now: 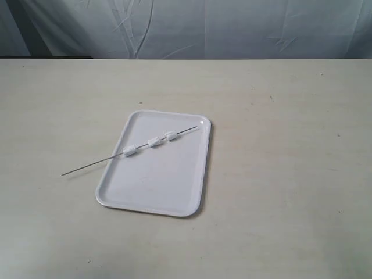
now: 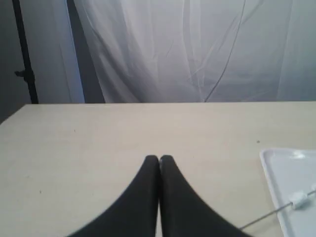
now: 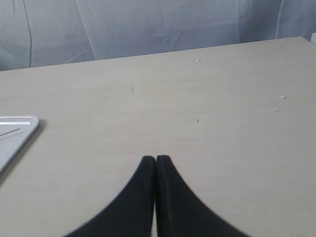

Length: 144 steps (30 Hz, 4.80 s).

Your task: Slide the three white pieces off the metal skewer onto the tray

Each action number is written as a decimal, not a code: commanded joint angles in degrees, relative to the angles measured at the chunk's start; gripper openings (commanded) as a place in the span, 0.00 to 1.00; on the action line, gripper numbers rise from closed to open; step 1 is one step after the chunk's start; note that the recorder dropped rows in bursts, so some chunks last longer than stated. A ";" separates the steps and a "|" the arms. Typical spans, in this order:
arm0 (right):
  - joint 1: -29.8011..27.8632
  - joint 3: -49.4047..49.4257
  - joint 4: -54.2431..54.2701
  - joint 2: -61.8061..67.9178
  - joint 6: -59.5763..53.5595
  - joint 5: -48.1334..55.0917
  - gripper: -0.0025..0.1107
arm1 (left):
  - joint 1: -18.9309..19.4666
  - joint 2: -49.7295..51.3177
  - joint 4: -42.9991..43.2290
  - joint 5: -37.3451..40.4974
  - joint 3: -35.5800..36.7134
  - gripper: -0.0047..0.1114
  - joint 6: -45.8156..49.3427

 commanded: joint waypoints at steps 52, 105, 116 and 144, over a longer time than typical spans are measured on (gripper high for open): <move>0.13 0.09 6.22 -0.42 8.78 -47.65 0.02 | -16.11 60.86 24.85 8.67 -36.61 0.04 -13.31; 11.53 -29.02 -7.35 32.46 2.69 6.15 0.34 | -21.14 109.01 -2.40 23.05 -58.49 0.17 36.23; 11.50 -29.02 -7.35 32.46 2.69 6.04 0.34 | -21.14 114.33 -2.40 24.26 -58.49 0.04 35.97; 11.50 -29.02 0.57 35.10 0.77 3.42 0.31 | -20.40 87.48 -39.05 43.97 -57.43 0.04 37.90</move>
